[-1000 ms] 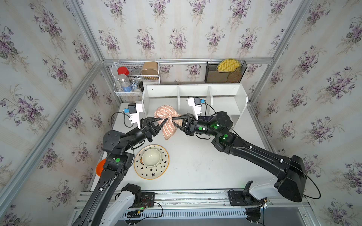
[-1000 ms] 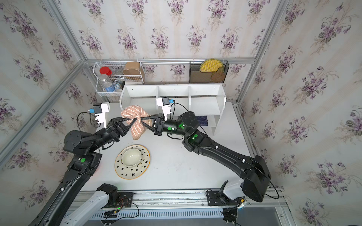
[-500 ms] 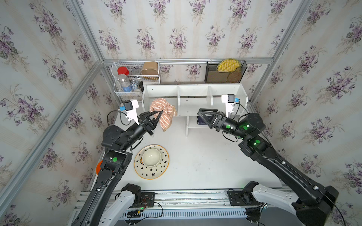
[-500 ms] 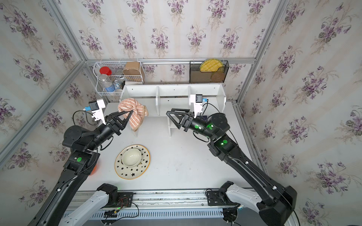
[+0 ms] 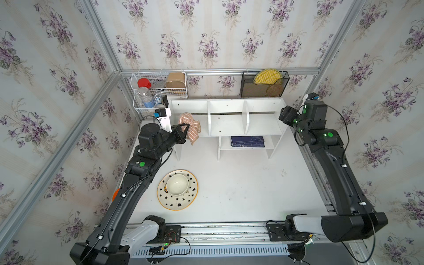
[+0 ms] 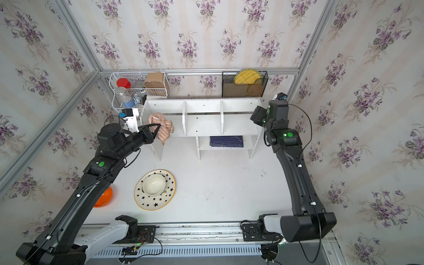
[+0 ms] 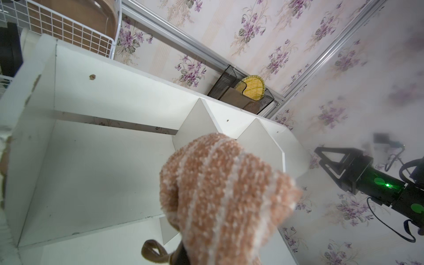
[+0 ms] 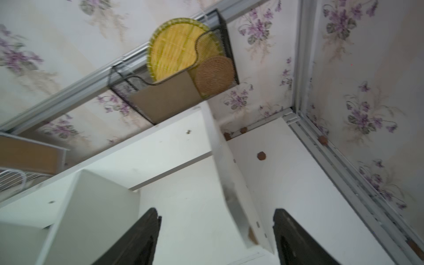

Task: Wipe the bookshelf clean with a cloth
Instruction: Hold the shelf at the center of the board.

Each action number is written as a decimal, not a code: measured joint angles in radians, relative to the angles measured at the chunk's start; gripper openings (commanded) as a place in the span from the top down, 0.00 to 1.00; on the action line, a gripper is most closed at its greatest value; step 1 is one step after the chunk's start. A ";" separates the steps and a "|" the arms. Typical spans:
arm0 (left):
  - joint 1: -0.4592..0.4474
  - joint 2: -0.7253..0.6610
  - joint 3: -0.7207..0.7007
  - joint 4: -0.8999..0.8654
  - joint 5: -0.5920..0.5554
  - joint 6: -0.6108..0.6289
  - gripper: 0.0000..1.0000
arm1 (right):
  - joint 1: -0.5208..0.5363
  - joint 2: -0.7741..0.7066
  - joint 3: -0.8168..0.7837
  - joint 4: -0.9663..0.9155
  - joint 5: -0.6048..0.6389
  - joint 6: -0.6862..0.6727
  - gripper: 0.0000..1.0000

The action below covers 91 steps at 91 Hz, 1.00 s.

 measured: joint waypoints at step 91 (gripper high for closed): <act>-0.010 0.267 0.167 -0.149 -0.128 0.073 0.71 | -0.005 0.024 -0.118 0.026 -0.016 -0.253 1.00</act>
